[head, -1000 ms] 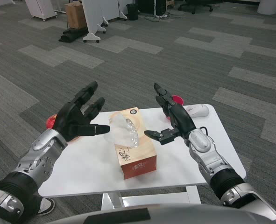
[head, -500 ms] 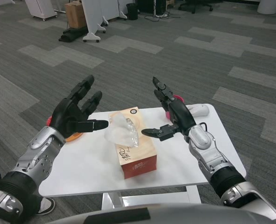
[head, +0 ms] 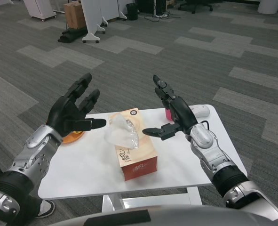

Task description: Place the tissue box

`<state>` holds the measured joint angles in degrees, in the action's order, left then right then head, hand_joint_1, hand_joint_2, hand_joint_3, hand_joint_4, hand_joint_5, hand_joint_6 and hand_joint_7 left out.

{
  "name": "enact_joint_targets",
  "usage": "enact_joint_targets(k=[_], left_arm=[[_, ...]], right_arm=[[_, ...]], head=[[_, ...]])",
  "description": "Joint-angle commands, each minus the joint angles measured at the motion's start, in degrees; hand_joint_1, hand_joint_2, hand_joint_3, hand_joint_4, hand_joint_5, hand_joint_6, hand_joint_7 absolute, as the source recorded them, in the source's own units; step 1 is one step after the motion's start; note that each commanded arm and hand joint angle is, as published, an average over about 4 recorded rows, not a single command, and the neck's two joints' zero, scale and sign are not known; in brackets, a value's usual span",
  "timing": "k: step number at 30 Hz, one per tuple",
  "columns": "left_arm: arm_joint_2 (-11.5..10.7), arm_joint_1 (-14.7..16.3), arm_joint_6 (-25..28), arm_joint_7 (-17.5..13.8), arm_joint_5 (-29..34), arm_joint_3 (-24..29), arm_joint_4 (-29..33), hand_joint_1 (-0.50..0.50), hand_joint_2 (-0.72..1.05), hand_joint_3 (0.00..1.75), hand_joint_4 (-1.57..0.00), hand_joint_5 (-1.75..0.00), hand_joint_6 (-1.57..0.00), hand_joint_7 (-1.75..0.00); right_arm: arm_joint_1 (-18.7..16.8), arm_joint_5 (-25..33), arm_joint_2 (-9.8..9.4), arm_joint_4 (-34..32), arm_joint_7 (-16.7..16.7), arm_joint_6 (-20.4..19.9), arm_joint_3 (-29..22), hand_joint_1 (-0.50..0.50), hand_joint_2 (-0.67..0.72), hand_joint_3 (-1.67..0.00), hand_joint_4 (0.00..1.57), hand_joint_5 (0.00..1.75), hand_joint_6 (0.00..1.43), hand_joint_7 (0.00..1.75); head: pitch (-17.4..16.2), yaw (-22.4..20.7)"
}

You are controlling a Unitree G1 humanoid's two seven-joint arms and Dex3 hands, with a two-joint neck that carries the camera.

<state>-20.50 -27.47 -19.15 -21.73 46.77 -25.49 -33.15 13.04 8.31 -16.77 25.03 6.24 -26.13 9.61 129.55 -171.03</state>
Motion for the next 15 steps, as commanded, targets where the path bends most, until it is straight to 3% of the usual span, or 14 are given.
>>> enact_joint_targets(k=[1, 9, 15], left_arm=[[-0.59, -1.84, -0.71, 0.11, -0.19, -0.31, -0.25, 0.5, 0.96, 0.09, 0.0, 0.0, 0.0, 0.0], [-0.46, -1.54, -0.71, 0.29, -0.69, 0.09, -0.12, 0.5, 0.96, 0.09, 0.0, 0.0, 0.0, 0.0], [1.41, -1.71, -0.88, 0.46, -3.09, 2.04, -0.43, 0.5, 0.96, 0.09, 0.0, 0.0, 0.0, 0.0]], right_arm=[[1.33, 0.13, 0.34, 0.46, -0.09, -0.41, -0.56, -0.08, -0.16, -0.54, 0.0, 0.1, 0.0, 0.0], [1.37, 0.22, 0.32, 0.46, -0.09, -0.57, -0.93, -0.04, -0.16, -0.48, 0.0, 0.1, 0.0, 0.0], [1.37, 0.28, -0.1, 0.37, -0.05, -0.59, -1.26, -0.08, -0.16, -0.48, 0.0, 0.1, 0.0, 0.0]], head=[[-0.14, -0.38], [-0.36, -0.26], [0.33, 0.32]])
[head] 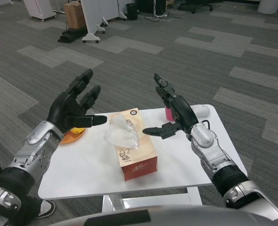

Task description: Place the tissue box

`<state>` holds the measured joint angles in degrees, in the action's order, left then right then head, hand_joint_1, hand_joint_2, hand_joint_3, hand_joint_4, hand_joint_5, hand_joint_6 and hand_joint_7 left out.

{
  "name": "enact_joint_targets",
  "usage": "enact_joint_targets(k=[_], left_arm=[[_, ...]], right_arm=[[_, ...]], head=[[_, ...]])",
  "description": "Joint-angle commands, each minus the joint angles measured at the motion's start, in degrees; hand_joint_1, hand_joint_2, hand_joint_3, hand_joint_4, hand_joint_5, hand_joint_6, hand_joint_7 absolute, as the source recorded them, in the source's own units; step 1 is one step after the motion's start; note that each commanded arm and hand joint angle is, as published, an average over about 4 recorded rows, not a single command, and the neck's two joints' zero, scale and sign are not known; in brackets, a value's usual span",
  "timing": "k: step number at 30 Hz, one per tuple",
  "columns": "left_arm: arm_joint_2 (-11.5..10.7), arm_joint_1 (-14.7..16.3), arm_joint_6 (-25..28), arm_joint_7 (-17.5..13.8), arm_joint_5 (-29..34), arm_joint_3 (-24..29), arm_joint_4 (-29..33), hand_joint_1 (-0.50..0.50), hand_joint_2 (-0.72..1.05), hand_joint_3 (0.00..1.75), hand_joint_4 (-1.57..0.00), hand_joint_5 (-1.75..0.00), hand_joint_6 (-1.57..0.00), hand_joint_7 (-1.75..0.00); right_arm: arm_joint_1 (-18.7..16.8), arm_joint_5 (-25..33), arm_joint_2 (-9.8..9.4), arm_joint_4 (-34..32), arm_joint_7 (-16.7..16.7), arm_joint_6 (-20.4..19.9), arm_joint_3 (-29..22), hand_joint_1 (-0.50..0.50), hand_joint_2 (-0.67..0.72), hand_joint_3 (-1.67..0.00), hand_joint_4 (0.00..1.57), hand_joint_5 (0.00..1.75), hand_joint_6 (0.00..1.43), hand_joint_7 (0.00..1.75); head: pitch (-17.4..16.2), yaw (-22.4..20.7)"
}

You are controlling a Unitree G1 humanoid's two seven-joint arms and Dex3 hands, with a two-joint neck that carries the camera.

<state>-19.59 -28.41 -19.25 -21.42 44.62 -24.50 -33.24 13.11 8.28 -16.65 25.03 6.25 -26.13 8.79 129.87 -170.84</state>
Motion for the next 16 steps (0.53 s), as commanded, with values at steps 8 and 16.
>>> enact_joint_targets(k=[8, 16], left_arm=[[2.06, -1.43, -0.79, 0.23, -1.99, 1.12, -1.61, 0.5, 0.96, 0.09, 0.0, 0.0, 0.0, 0.0], [3.3, -1.82, -0.7, 0.41, -2.28, 1.03, -1.92, 0.5, 0.96, 0.09, 0.0, 0.0, 0.0, 0.0]], right_arm=[[1.57, 0.37, -1.63, -0.07, -0.05, -0.59, -0.57, -0.04, -0.16, -0.48, 0.0, 0.1, 0.0, 0.0], [1.65, 0.62, -2.22, -0.48, -0.01, -0.59, -1.26, -0.04, -0.16, -0.48, 0.0, 0.1, 0.0, 0.0]], head=[[0.04, -0.02], [0.48, 0.09]])
